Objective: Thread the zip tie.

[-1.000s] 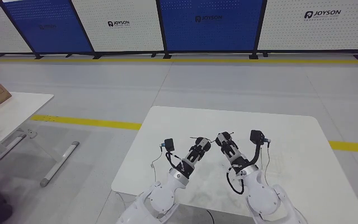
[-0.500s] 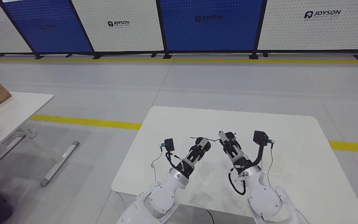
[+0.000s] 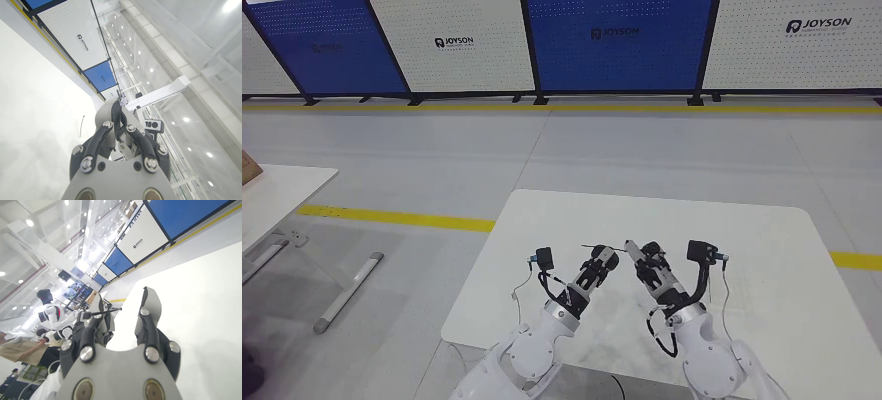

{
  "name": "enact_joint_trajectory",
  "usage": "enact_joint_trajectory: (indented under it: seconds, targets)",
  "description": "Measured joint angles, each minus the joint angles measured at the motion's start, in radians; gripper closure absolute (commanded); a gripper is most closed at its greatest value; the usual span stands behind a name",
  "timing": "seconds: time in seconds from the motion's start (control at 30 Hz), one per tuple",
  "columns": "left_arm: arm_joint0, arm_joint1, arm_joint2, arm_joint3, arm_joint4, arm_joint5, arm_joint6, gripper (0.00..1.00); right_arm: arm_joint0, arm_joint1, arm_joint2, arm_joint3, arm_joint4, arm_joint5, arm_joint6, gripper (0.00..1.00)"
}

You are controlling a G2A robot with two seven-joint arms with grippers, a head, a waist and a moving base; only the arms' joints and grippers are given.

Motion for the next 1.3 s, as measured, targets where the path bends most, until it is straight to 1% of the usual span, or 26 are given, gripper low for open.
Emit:
enact_joint_trajectory:
  seconds: [0.07,0.13,0.23,0.37,0.4,0.43,0.47,0.5,0.53,0.97,1.3]
  targets:
    - [0.000,0.000,0.000,0.000,0.000,0.000,0.000,1.00,-0.003,0.000,0.002,-0.001,0.007,-0.003,-0.001,0.69]
    - [0.000,0.000,0.000,0.000,0.000,0.000,0.000,1.00,-0.006,-0.001,0.006,-0.003,0.011,-0.009,-0.005,0.69]
    - [0.000,0.000,0.000,0.000,0.000,0.000,0.000,1.00,-0.013,0.000,0.010,-0.008,0.005,-0.014,-0.006,0.74]
    - [0.000,0.000,0.000,0.000,0.000,0.000,0.000,1.00,-0.024,0.002,0.016,-0.011,-0.009,-0.017,-0.004,0.73]
    - [0.000,0.000,0.000,0.000,0.000,0.000,0.000,1.00,-0.027,0.002,0.018,-0.012,-0.011,-0.018,-0.004,0.75]
    - [0.000,0.000,0.000,0.000,0.000,0.000,0.000,1.00,-0.029,0.002,0.020,-0.013,-0.012,-0.019,-0.004,0.78]
    - [0.000,0.000,0.000,0.000,0.000,0.000,0.000,1.00,-0.030,0.003,0.022,-0.014,-0.012,-0.019,-0.005,0.84]
    - [0.000,0.000,0.000,0.000,0.000,0.000,0.000,1.00,-0.031,0.003,0.024,-0.014,-0.012,-0.019,-0.005,0.93]
    - [0.000,0.000,0.000,0.000,0.000,0.000,0.000,1.00,-0.030,0.002,0.026,-0.014,-0.012,-0.017,-0.005,1.00]
    - [-0.001,-0.001,0.000,0.000,-0.001,0.005,-0.002,1.00,-0.015,0.001,0.025,-0.017,-0.023,-0.011,0.028,1.00]
    - [0.003,-0.005,-0.002,-0.004,0.005,0.004,-0.011,1.00,-0.006,0.001,0.034,-0.014,0.013,-0.025,0.081,1.00]
